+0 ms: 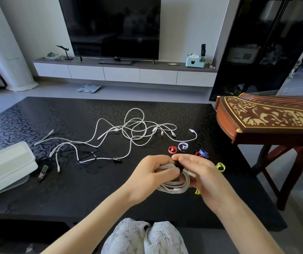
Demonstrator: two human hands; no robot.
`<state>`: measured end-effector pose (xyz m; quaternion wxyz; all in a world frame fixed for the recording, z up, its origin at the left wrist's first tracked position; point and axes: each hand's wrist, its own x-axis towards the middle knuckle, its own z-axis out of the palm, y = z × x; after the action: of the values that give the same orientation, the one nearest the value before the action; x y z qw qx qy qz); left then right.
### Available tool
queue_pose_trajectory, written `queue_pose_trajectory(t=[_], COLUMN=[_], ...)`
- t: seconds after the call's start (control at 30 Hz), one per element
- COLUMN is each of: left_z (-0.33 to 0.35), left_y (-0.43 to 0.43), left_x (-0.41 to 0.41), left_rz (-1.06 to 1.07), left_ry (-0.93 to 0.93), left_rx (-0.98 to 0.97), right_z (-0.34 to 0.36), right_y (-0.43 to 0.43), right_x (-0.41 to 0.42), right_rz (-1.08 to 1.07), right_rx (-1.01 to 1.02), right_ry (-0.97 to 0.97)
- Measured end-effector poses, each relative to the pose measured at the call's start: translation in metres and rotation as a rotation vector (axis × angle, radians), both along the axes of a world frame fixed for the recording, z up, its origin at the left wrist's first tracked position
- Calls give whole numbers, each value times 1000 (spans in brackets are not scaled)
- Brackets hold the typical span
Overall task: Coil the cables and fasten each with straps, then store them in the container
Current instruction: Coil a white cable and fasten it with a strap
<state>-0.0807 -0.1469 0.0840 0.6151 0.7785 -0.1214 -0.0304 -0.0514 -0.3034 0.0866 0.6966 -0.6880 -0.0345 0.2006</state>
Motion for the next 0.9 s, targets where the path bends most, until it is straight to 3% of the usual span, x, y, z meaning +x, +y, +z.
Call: queue_pose_trajectory(t=[0.13, 0.3, 0.47, 0.57, 0.7, 0.9], left_z=[0, -1, -2, -3, -4, -5], left_y=[0, -2, -7, -12, -15, -15], left_x=[-3, -1, 8, 11, 15, 22], left_rz=[-14, 40, 169, 230, 224, 223], left_ry=[-18, 3, 125, 262, 484, 612], left_rx=[32, 55, 79, -17, -276, -364], right_z=[9, 18, -1, -18, -31, -34], right_y=[-3, -3, -2, -1, -9, -16], right_x=[1, -5, -8, -4, 7, 21], right_rz=[-43, -108, -147, -95, 13, 142], right_rx=[12, -136, -400, -483, -492, -469], right_ry=[-95, -504, -1008, -1240, -1405, -1497])
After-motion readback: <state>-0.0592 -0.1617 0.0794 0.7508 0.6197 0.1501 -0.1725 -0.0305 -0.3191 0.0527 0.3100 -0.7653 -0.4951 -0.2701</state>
